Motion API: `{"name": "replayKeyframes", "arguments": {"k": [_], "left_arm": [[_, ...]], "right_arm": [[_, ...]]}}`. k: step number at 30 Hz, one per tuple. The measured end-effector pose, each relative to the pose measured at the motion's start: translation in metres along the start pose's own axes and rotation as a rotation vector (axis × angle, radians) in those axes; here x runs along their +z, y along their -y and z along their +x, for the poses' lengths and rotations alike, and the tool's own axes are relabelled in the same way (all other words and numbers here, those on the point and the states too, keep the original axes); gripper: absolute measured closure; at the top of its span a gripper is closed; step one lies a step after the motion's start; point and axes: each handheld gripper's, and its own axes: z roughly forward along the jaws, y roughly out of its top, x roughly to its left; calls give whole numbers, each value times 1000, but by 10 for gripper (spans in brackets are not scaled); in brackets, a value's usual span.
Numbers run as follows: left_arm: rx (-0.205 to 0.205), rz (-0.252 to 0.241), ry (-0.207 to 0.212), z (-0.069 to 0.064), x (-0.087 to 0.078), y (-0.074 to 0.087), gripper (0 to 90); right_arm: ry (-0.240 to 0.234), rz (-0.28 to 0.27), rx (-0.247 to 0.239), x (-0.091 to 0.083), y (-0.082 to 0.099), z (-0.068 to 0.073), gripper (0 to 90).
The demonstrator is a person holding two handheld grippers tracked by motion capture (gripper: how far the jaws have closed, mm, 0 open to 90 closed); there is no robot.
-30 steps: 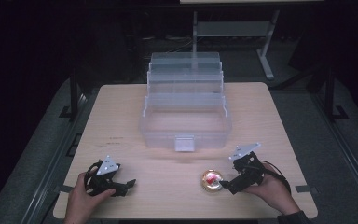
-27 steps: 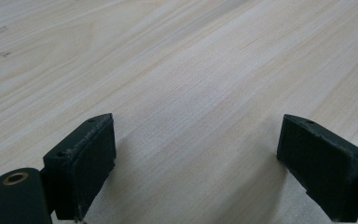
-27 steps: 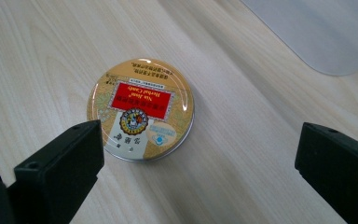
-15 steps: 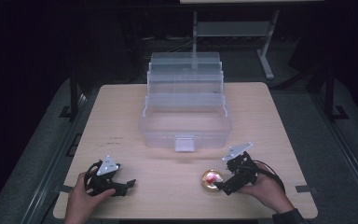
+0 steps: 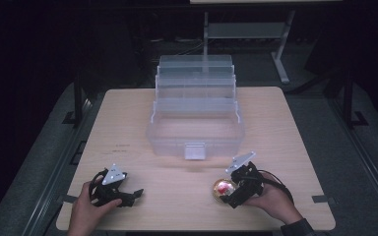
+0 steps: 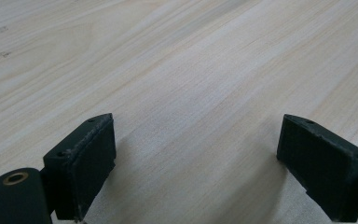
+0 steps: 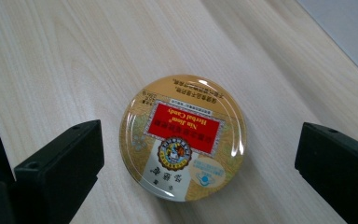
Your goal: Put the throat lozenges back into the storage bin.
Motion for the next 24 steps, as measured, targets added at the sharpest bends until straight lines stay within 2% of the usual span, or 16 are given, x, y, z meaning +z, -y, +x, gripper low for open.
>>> {"name": "replayKeyframes", "arguments": {"k": [12,16,24], "left_arm": [[1,0,0,0,0,0,107],[0,0,0,0,0,0,107],[0,0,0,0,0,0,107]], "right_arm": [[-3,28,-33,12,-4,4,8],[-4,34,-40,16,-5,6,38],[13,61,-54,21,-6,7,50]]}}
